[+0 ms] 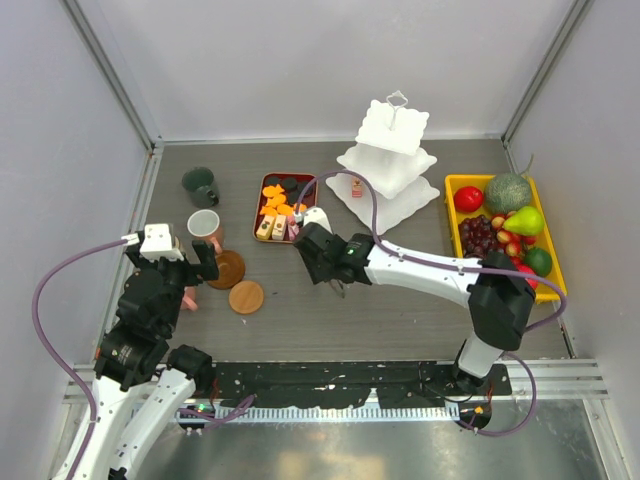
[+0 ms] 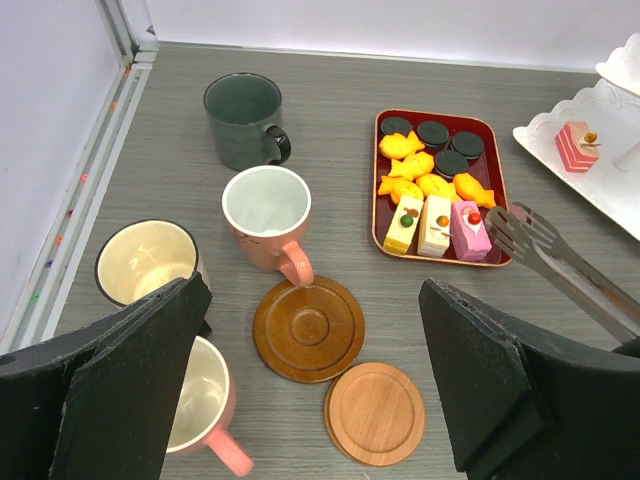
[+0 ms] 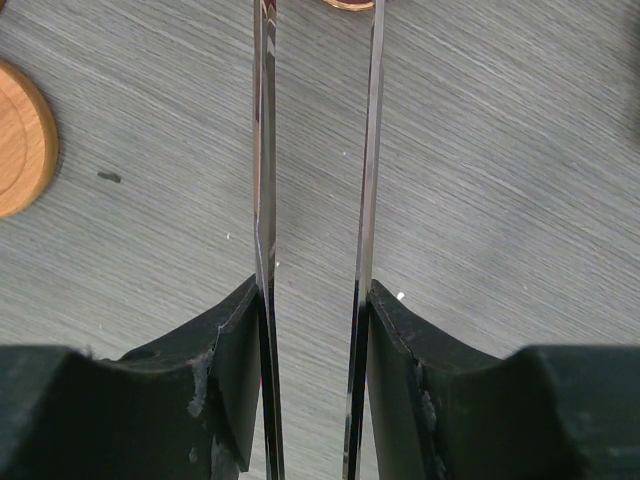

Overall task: Serve the afternoon tea
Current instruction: Pick up the desert from the tray, then place the desert on the desert table.

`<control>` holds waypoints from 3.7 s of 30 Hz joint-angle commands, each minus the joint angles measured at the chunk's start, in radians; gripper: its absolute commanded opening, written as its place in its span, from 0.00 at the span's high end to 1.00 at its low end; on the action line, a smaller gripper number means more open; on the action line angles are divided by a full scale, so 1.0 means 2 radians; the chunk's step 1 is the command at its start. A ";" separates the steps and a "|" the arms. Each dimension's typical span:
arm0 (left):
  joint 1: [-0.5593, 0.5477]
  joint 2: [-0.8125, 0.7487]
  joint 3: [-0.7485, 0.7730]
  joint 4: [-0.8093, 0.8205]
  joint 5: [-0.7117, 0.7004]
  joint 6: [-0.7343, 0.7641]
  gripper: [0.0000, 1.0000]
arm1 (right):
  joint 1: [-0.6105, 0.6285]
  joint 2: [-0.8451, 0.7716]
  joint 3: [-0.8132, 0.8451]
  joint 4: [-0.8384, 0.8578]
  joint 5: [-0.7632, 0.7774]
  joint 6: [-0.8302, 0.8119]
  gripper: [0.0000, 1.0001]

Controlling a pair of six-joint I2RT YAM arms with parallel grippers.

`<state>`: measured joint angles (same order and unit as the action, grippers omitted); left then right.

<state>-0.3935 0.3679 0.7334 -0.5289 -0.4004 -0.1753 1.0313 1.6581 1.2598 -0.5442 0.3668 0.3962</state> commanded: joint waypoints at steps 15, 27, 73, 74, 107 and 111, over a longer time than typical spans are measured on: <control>-0.002 -0.009 0.000 0.022 -0.001 0.002 0.01 | 0.003 0.091 0.073 0.002 0.009 0.034 0.54; -0.002 -0.011 -0.001 0.022 -0.002 0.002 0.01 | 0.008 0.066 0.056 -0.001 0.022 0.040 0.52; -0.002 -0.008 -0.002 0.023 -0.002 0.003 0.01 | 0.014 0.046 0.070 -0.006 0.071 0.021 0.71; -0.002 -0.009 -0.002 0.023 -0.002 0.003 0.01 | 0.014 0.040 0.066 -0.005 0.072 0.019 0.70; -0.002 -0.007 -0.002 0.023 0.002 0.003 0.01 | -0.264 -0.224 -0.225 0.093 0.046 -0.055 0.71; -0.002 -0.006 -0.002 0.022 0.000 0.004 0.01 | -0.289 -0.191 -0.208 0.125 0.036 -0.083 0.71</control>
<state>-0.3935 0.3534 0.7330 -0.5285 -0.4004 -0.1749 0.4934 1.2289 0.8043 -0.4252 0.4450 0.3004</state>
